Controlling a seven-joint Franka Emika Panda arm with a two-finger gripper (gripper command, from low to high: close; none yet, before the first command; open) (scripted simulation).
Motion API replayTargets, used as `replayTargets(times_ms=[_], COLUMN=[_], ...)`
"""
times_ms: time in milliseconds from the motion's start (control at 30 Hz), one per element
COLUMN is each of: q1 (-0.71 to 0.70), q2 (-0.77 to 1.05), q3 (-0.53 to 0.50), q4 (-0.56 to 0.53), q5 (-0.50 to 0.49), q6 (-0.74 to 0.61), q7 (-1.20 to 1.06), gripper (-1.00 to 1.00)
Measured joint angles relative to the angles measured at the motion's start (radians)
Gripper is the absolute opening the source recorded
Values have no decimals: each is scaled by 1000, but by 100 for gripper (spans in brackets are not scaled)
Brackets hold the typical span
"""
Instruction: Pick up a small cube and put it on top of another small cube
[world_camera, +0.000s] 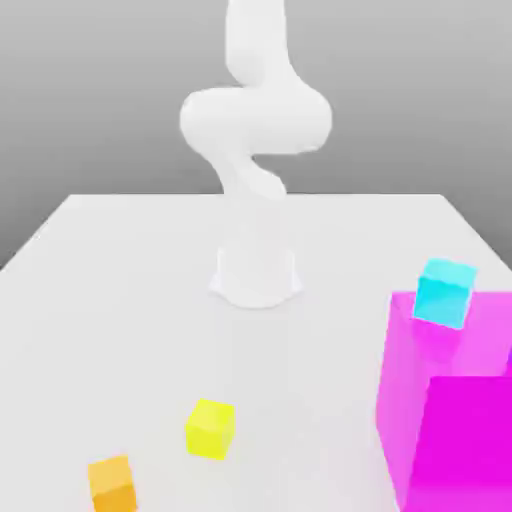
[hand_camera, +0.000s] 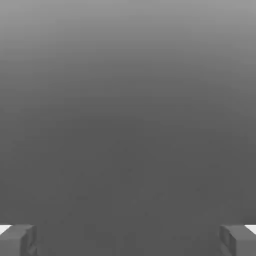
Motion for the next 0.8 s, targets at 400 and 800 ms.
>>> replayTargets(times_ms=[400, 800], q1=[-158, -245], q2=[441, 876], q3=[23, -23], q4=[-30, -60], q5=[-35, -23], q6=[154, 308], q7=[353, 669], gripper=[0, 0])
